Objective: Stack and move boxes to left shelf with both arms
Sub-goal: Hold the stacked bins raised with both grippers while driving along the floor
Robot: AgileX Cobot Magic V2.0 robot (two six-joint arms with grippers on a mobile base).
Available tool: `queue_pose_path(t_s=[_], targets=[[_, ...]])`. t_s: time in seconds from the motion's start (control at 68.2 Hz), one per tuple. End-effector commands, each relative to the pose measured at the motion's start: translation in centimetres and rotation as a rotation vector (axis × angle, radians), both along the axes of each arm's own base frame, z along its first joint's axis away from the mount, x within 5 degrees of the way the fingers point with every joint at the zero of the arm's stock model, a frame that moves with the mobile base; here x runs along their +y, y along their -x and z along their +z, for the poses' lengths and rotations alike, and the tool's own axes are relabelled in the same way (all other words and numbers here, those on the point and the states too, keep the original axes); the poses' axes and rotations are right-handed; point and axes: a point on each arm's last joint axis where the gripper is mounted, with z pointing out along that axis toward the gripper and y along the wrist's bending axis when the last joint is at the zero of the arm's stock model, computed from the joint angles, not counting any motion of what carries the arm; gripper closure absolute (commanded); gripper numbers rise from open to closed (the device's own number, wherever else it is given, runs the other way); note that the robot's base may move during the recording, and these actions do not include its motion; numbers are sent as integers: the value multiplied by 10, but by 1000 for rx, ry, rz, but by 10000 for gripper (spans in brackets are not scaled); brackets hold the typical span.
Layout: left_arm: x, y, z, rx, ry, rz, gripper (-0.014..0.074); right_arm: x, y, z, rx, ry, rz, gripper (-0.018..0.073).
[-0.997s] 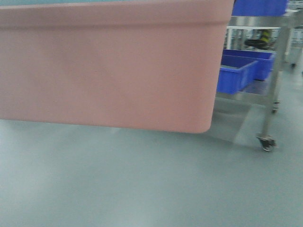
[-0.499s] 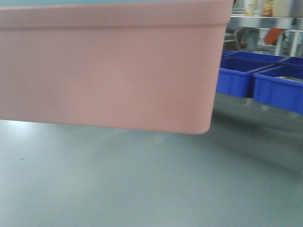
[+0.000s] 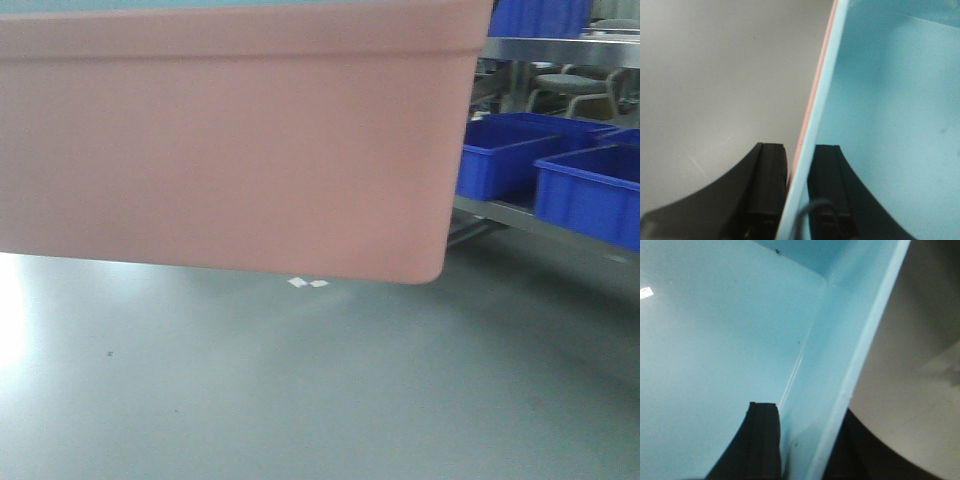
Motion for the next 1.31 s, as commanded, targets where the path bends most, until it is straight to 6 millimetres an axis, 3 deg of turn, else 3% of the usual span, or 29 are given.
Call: queue_pose_path(t_s=[0.0, 1.291], targets=[[-21, 9, 42, -192, 255, -122, 599, 18, 7, 35, -159, -250, 110, 523], [-21, 9, 42, -191, 255, -122, 599, 18, 7, 35, -159, -250, 110, 523]])
